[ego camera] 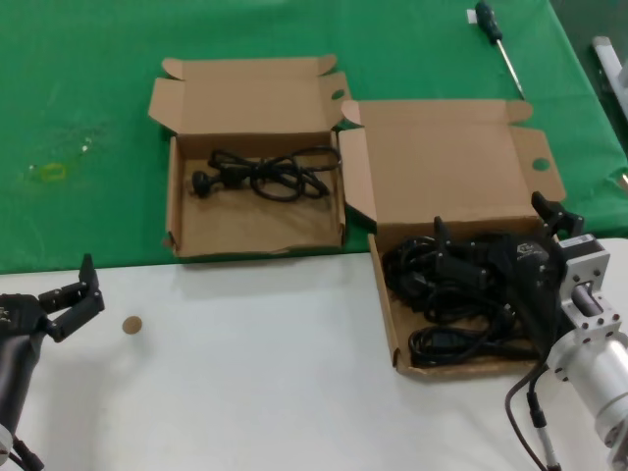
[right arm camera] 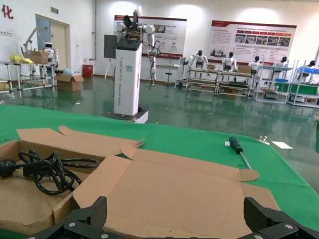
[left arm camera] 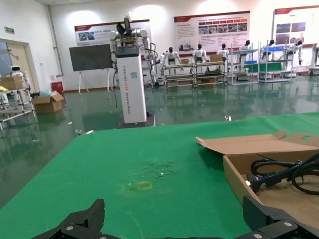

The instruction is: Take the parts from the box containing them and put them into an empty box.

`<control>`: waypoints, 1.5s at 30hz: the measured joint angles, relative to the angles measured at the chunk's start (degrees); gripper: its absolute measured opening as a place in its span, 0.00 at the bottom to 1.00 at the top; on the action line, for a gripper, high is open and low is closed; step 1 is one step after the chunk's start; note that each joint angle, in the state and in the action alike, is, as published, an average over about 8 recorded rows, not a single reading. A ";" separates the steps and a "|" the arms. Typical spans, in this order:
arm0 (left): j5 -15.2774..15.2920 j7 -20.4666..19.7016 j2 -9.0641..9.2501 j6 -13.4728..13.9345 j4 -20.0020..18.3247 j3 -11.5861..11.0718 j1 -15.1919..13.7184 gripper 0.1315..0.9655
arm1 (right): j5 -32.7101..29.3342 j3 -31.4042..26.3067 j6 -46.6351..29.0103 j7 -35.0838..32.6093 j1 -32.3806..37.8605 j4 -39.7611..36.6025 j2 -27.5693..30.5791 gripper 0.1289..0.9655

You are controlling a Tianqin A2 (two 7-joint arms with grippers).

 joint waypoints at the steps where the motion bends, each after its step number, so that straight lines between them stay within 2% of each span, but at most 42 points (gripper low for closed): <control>1: 0.00 0.00 0.00 0.00 0.00 0.00 0.00 1.00 | 0.00 0.00 0.00 0.00 0.00 0.00 0.00 1.00; 45: 0.00 0.00 0.00 0.00 0.00 0.00 0.00 1.00 | 0.00 0.00 0.00 0.00 0.00 0.00 0.00 1.00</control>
